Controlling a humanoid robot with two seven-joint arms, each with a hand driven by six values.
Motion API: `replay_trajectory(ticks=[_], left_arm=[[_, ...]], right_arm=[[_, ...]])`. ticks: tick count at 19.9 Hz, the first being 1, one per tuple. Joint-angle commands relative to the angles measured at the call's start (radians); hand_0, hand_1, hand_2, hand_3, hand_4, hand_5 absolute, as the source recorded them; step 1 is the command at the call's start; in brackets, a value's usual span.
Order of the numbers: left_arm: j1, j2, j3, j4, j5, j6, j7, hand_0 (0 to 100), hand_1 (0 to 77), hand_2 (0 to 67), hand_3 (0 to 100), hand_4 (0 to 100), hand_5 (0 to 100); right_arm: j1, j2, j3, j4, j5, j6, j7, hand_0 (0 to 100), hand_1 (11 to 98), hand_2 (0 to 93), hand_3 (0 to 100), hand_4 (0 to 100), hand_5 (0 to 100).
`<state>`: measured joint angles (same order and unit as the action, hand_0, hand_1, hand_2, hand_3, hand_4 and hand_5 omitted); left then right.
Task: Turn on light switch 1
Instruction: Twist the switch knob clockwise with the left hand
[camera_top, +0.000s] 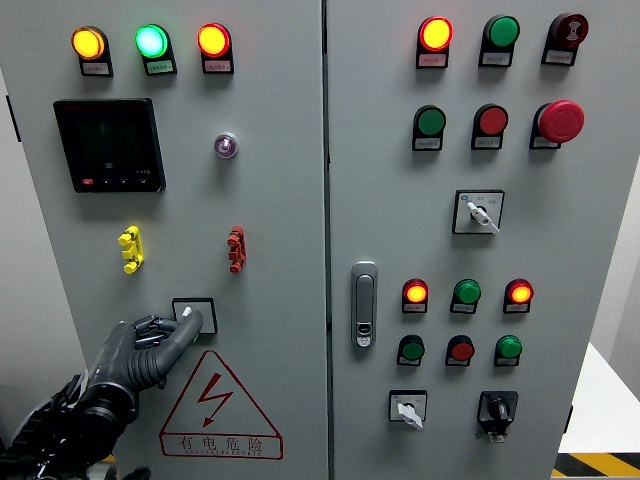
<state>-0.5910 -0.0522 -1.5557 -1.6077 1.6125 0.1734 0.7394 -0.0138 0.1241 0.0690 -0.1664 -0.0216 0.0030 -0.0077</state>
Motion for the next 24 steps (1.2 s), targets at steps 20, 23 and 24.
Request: replay_trajectory(ticks=[20,23,24], left_arm=[[-0.001,0.0,0.005,-0.001,-0.006,0.003,-0.002,93,52.1,60.1,100,100,100],[-0.001,0.0,0.005,-0.001,-0.008,0.003,-0.002,96,53.0,60.1,100,100,100],[-0.001,0.0,0.005,-0.001,-0.008,0.003,-0.002,97,53.2,60.1,100,100,100]], right_arm=[[0.0,0.0002,0.0,-0.001,0.0,0.0,0.0,0,19.6,0.0,19,19,11],[0.0,0.0002,0.0,-0.001,0.0,-0.001,0.0,0,19.6,0.0,19,19,11],[0.0,-0.0014,0.0,-0.001,0.0,0.0,0.0,0,19.6,0.0,19,19,11]])
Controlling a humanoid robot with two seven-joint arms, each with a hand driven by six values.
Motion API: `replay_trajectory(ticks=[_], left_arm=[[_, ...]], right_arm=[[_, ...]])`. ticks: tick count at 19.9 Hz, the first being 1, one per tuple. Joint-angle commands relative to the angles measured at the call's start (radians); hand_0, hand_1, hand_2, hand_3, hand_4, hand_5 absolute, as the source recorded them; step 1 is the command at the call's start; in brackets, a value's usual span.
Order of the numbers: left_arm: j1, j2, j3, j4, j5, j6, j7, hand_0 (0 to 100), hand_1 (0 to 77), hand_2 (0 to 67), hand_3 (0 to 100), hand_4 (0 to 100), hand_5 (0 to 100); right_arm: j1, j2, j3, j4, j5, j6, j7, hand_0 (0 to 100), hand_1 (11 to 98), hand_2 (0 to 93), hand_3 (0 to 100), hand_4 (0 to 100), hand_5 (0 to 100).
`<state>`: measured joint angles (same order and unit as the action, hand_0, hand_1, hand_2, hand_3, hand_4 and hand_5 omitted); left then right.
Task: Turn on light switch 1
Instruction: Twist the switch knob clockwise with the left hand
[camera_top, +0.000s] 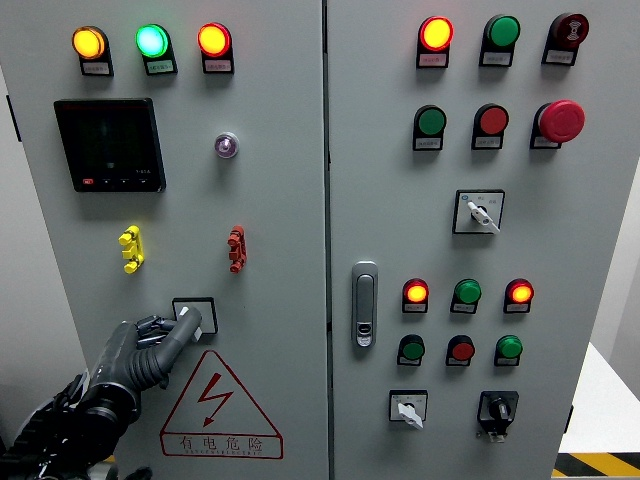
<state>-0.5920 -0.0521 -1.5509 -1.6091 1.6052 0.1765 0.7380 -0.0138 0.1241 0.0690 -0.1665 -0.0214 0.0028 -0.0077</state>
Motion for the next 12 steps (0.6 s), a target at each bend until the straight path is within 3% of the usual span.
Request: replay_trajectory(ticks=[1,12], left_arm=[[0.0,0.0,0.0,0.0,-0.001,0.0,0.0,98,53.3,60.1,100,100,100],[-0.002,-0.002,0.005,0.0,-0.007,0.0,0.0,100,55.1,60.5,100,100,100]], right_arm=[[0.0,0.0001,0.0,0.001,0.0,0.0,0.0,0,19.6,0.0,19,19,11],[0.0,-0.0014,0.0,-0.001,0.0,0.0,0.0,0,19.6,0.0,19,19,11]])
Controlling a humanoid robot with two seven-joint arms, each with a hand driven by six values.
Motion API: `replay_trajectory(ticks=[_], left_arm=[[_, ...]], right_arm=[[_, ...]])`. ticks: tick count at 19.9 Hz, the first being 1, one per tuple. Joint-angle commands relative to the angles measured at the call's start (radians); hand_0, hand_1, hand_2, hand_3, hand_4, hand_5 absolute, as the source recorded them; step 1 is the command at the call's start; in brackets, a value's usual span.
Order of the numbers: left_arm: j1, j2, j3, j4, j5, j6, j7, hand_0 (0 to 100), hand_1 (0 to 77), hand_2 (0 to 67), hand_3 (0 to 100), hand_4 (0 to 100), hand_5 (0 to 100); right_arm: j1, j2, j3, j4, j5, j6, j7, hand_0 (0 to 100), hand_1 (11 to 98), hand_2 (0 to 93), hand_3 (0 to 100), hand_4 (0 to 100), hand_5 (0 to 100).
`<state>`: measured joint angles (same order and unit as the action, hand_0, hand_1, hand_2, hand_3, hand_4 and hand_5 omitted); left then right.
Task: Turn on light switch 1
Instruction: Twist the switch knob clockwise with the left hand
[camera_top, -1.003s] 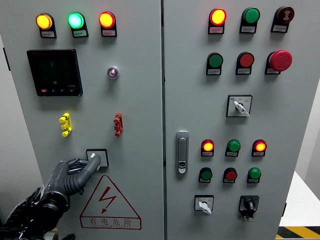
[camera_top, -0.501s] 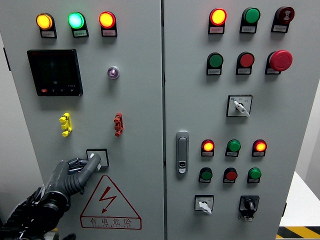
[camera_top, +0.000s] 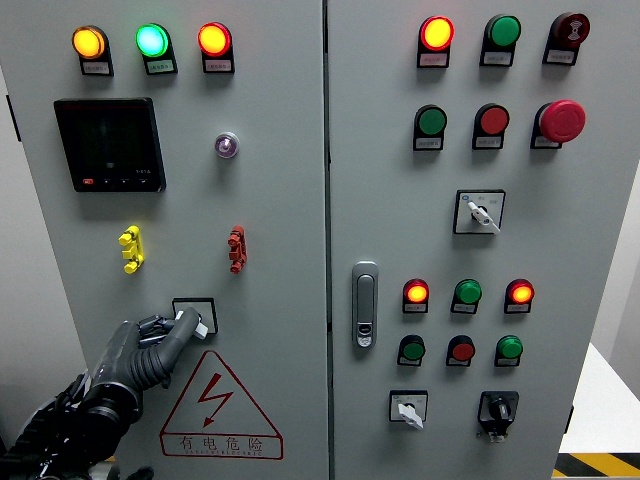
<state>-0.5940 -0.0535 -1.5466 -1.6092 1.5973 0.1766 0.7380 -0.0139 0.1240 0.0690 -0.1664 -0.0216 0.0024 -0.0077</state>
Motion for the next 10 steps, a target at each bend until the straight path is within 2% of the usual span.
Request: replay_trajectory(ticks=[1,6,9,10], left_arm=[[0.0,0.0,0.0,0.0,0.0,0.0,-0.002,100,55.2,60.9,100,100,100],[0.002,0.0,0.0,0.0,0.001,0.003,0.0,100,53.6,61.7,100,100,100],[0.002,0.001,-0.001,0.0,0.0,0.003,-0.002,100,53.6,61.5,100,100,100],[0.002,0.001,-0.001,0.0,0.001,0.003,-0.002,100,44.6,61.7,100,100,100]], right_arm=[[0.0,0.0002,0.0,-0.001,0.0,0.001,0.0,0,19.6,0.0,19,19,11],[0.0,-0.0013,0.0,0.001,0.0,-0.001,0.0,0,19.6,0.0,19,19,11],[0.0,0.0002,0.0,0.001,0.0,0.001,0.0,0,19.5,0.0,19,19,11],[0.0,0.0002,0.0,0.001,0.0,0.001,0.0,0,19.6,0.0,19,19,11]])
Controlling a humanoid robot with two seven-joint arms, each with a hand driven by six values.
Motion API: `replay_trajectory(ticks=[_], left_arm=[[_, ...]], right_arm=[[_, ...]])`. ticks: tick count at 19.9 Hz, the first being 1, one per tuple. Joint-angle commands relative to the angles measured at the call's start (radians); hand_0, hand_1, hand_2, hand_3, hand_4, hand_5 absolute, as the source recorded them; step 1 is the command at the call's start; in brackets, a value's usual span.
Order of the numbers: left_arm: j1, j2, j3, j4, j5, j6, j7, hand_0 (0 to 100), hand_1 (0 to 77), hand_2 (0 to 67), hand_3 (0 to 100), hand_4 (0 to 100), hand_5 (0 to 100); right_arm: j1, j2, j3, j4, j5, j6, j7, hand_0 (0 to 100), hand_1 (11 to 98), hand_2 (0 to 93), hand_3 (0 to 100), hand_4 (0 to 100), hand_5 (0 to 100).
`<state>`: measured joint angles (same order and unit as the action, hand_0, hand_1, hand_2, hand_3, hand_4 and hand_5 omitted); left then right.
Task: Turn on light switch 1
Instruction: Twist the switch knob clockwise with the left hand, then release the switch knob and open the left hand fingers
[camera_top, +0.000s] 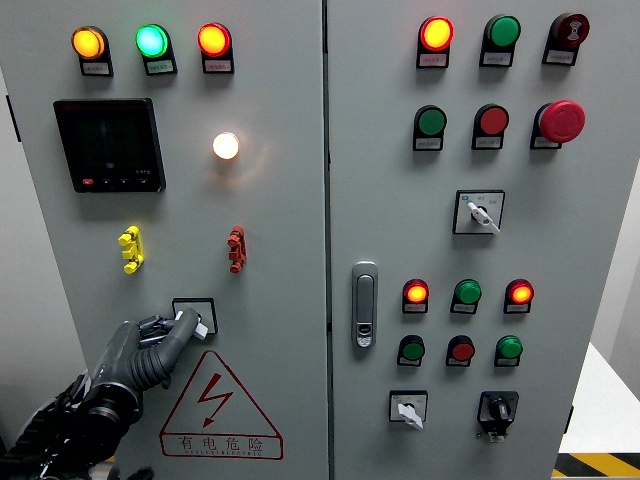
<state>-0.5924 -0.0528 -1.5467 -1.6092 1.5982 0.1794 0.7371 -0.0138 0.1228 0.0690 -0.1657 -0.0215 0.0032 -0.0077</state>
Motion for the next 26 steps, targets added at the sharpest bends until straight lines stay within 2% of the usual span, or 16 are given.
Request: replay_trajectory(ticks=[1,3,4,8,15,19,20,26], left_arm=[[0.0,0.001,-0.001,0.0,-0.001,0.0,-0.001,85,41.7,61.6,100,100,100],[0.006,-0.001,0.0,-0.002,-0.001,0.0,-0.001,66,42.6,61.5,100,100,100],[0.008,-0.001,-0.001,-0.002,-0.001,-0.001,-0.001,59,44.6,61.4,100,100,100],[0.014,0.001,-0.001,-0.006,-0.003,-0.003,-0.002,42,48.2,61.3,100,100,100],[0.032,-0.001,-0.001,-0.011,-0.004,-0.004,-0.01,0,52.4,61.1,100,100,100],[0.057,0.001,-0.001,-0.017,-0.009,-0.011,-0.013,0,57.2,60.8,100,100,100],[0.063,0.001,-0.001,-0.017,-0.01,-0.011,-0.022,0,57.9,60.8,100,100,100],[0.138,0.002,-0.001,-0.08,-0.015,-0.012,-0.074,0,57.3,60.3,100,100,100]], right_arm=[[0.0,0.0014,0.0,-0.001,0.0,0.0,0.0,0,19.6,0.0,19,19,11],[0.0,-0.0001,0.0,-0.001,0.0,0.0,0.0,0,19.6,0.0,19,19,11],[0.0,0.0014,0.0,-0.001,0.0,-0.002,0.0,0,19.5,0.0,19,19,11],[0.0,0.0014,0.0,0.0,0.0,-0.002,0.0,0,19.6,0.0,19,19,11],[0.0,-0.0001,0.0,-0.001,0.0,0.0,0.0,0,19.6,0.0,19,19,11],[0.0,0.0014,0.0,0.0,0.0,0.0,0.0,0,19.6,0.0,19,19,11],[0.0,-0.0001,0.0,-0.001,0.0,-0.002,0.0,0,19.6,0.0,19,19,11],[0.0,0.0014,0.0,0.0,0.0,0.0,0.0,0,19.6,0.0,19,19,11]])
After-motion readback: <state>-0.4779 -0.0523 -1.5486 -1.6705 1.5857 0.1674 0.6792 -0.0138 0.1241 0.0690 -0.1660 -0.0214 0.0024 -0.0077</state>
